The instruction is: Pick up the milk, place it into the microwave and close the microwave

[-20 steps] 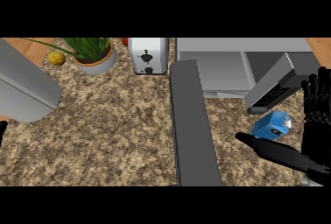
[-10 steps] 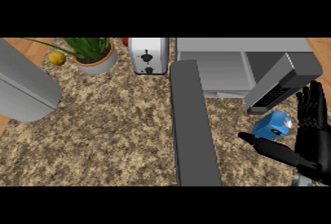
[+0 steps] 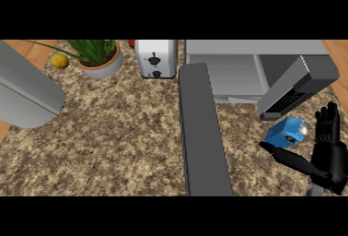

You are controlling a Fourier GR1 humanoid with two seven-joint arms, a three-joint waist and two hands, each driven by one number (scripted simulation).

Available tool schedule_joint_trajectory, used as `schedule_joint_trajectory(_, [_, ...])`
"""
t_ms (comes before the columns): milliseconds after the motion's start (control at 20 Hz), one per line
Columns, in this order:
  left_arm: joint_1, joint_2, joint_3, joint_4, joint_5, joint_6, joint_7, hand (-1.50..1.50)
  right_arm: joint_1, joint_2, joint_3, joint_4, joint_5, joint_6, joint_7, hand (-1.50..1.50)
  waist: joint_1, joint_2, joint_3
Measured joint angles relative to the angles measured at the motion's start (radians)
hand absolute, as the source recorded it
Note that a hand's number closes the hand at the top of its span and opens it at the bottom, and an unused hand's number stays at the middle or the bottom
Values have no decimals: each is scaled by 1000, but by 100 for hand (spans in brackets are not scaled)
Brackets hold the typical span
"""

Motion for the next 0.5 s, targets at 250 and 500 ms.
schedule_joint_trajectory(250, [-8,-7,28,-24,22,-12,29,-150,-1,-26,-54,116,-47,26,-92,-150,-1,0,0])
schedule_joint_trajectory(500, [9,-15,46,2,23,-48,-7,-150,5,-45,-94,254,-93,77,-220,-150,0,0,0])
